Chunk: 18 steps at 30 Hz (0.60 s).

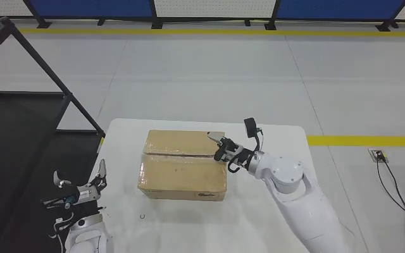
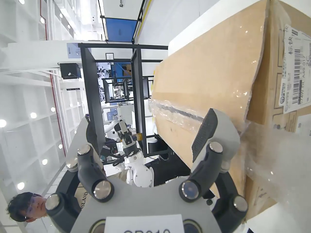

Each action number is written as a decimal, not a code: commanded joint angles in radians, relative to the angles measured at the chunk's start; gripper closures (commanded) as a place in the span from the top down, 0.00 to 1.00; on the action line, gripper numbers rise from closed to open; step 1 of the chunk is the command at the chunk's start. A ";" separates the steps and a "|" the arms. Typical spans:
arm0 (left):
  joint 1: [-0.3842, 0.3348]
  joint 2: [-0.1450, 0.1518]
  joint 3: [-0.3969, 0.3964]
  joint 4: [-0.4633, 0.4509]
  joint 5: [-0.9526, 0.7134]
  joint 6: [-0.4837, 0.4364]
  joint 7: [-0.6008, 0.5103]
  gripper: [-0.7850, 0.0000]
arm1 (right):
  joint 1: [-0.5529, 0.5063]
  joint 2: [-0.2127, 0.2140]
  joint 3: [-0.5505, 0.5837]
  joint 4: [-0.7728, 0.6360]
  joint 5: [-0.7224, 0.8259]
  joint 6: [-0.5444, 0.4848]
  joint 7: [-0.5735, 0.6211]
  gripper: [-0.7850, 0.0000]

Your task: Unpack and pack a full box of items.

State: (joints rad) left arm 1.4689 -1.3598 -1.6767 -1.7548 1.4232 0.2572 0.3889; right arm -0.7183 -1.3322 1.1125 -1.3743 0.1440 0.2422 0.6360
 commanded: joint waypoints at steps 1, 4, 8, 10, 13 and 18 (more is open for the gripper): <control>0.006 0.000 0.001 0.001 0.006 -0.007 0.012 1.00 | 0.022 -0.003 -0.016 0.040 -0.002 0.001 0.016 1.00; 0.009 0.000 0.001 0.003 0.009 -0.012 0.018 1.00 | 0.039 -0.009 -0.034 0.084 0.010 -0.018 0.030 1.00; 0.008 -0.001 0.000 0.002 0.013 -0.018 0.023 1.00 | 0.053 -0.019 -0.061 0.127 0.028 -0.076 0.033 1.00; 0.008 -0.001 -0.001 0.002 0.013 -0.019 0.023 1.00 | 0.064 -0.026 -0.080 0.150 0.034 -0.095 0.028 1.00; 0.009 -0.001 -0.005 0.004 0.007 -0.018 0.025 1.00 | 0.086 -0.039 -0.105 0.190 0.059 -0.123 0.021 1.00; 0.018 -0.003 -0.008 0.018 -0.004 -0.010 0.026 1.00 | 0.141 -0.066 -0.156 0.266 0.094 -0.149 0.014 1.00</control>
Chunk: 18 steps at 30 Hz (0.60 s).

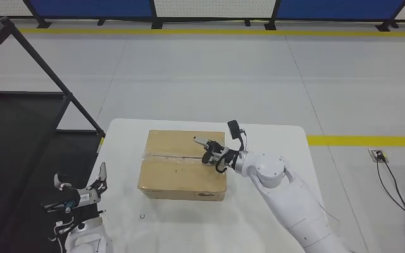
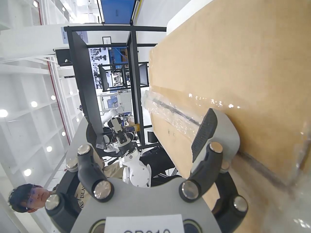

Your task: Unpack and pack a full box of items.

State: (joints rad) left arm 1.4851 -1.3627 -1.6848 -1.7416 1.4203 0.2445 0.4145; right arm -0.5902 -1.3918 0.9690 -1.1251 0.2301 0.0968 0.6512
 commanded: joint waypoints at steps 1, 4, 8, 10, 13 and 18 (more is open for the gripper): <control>0.003 -0.001 0.000 0.011 -0.001 0.006 -0.001 1.00 | 0.025 -0.013 -0.026 0.030 0.016 -0.007 -0.003 1.00; 0.006 -0.003 0.001 0.026 -0.009 0.015 -0.002 1.00 | 0.064 -0.036 -0.067 0.075 0.044 -0.016 -0.006 1.00; 0.013 -0.005 0.004 0.045 -0.012 0.022 0.001 1.00 | 0.115 -0.072 -0.121 0.139 0.086 -0.035 -0.011 1.00; 0.017 -0.006 0.005 0.050 -0.016 0.021 0.007 1.00 | 0.140 -0.091 -0.148 0.172 0.101 -0.047 -0.014 1.00; 0.027 -0.007 0.003 0.053 -0.019 0.020 0.017 1.00 | 0.174 -0.123 -0.194 0.221 0.117 -0.062 -0.032 1.00; 0.046 -0.008 -0.008 0.051 -0.043 0.015 0.030 1.00 | 0.225 -0.187 -0.271 0.304 0.143 -0.089 -0.087 1.00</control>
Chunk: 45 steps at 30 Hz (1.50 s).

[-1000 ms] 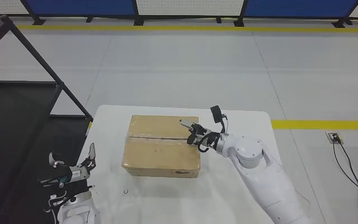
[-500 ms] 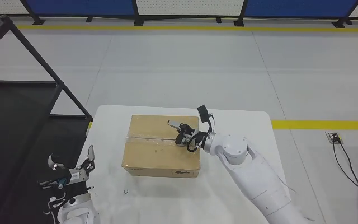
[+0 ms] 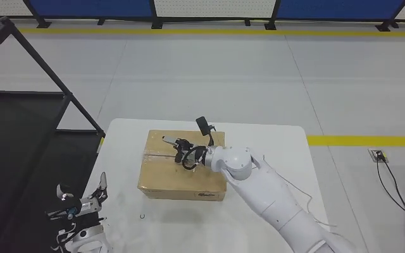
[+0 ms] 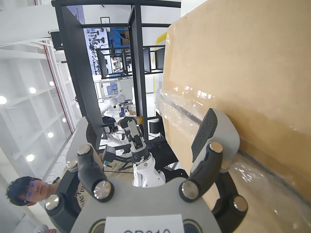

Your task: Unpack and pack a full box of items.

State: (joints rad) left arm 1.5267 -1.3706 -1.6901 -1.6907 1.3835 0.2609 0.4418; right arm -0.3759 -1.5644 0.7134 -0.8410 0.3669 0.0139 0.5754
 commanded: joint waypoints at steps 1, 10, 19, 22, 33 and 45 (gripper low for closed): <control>0.008 0.000 -0.005 0.001 -0.009 -0.004 0.006 1.00 | 0.020 -0.027 -0.029 0.037 0.012 -0.011 -0.017 1.00; 0.030 -0.001 -0.018 0.017 -0.028 -0.042 0.021 1.00 | 0.076 -0.109 -0.082 0.155 0.052 -0.072 -0.068 1.00; 0.031 -0.001 -0.018 0.018 -0.025 -0.047 0.020 1.00 | 0.076 -0.109 -0.082 0.155 0.052 -0.072 -0.068 1.00; 0.031 -0.001 -0.018 0.017 -0.026 -0.048 0.018 1.00 | 0.048 -0.108 -0.068 0.137 0.073 -0.094 -0.062 1.00; 0.033 -0.003 -0.027 0.001 -0.043 -0.042 -0.002 1.00 | 0.090 -0.176 -0.085 0.194 0.100 -0.069 -0.072 1.00; 0.035 -0.006 -0.054 0.027 -0.090 -0.029 -0.008 1.00 | 0.175 -0.299 -0.129 0.407 0.126 -0.077 -0.056 1.00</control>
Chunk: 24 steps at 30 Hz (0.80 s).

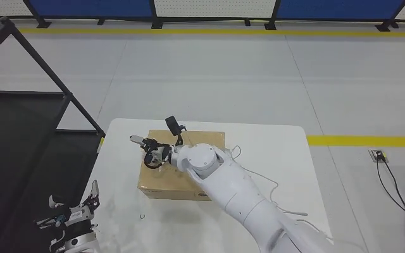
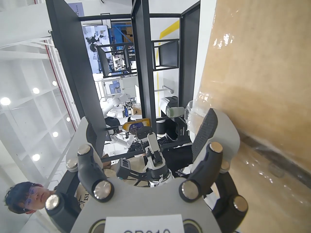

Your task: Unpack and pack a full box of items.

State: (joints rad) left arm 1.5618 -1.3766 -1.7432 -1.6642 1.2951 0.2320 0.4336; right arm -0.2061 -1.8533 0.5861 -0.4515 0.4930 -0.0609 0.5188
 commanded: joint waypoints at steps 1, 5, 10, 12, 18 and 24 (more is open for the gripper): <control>0.000 -0.001 -0.001 0.001 -0.003 0.000 0.001 1.00 | 0.010 -0.019 -0.004 0.032 0.001 -0.004 0.001 1.00; -0.001 -0.001 -0.003 0.004 -0.005 -0.001 0.002 1.00 | 0.022 -0.051 -0.010 0.083 -0.006 -0.032 0.000 1.00; -0.002 -0.002 -0.005 0.006 -0.003 0.001 0.001 1.00 | 0.032 -0.083 -0.010 0.135 -0.019 -0.073 -0.023 1.00; -0.003 -0.003 -0.005 0.007 -0.003 0.000 0.002 1.00 | 0.032 -0.094 -0.008 0.155 -0.026 -0.088 -0.050 1.00; -0.004 -0.003 -0.007 0.010 0.002 -0.006 0.002 1.00 | 0.037 -0.112 0.012 0.199 -0.019 -0.117 -0.032 1.00; -0.007 -0.004 -0.002 0.006 0.014 -0.009 0.001 1.00 | 0.051 -0.117 0.031 0.226 -0.021 -0.113 0.049 1.00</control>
State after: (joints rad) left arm 1.5549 -1.3805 -1.7466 -1.6573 1.3064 0.2231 0.4337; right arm -0.1586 -1.9706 0.6132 -0.2295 0.4725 -0.1723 0.5481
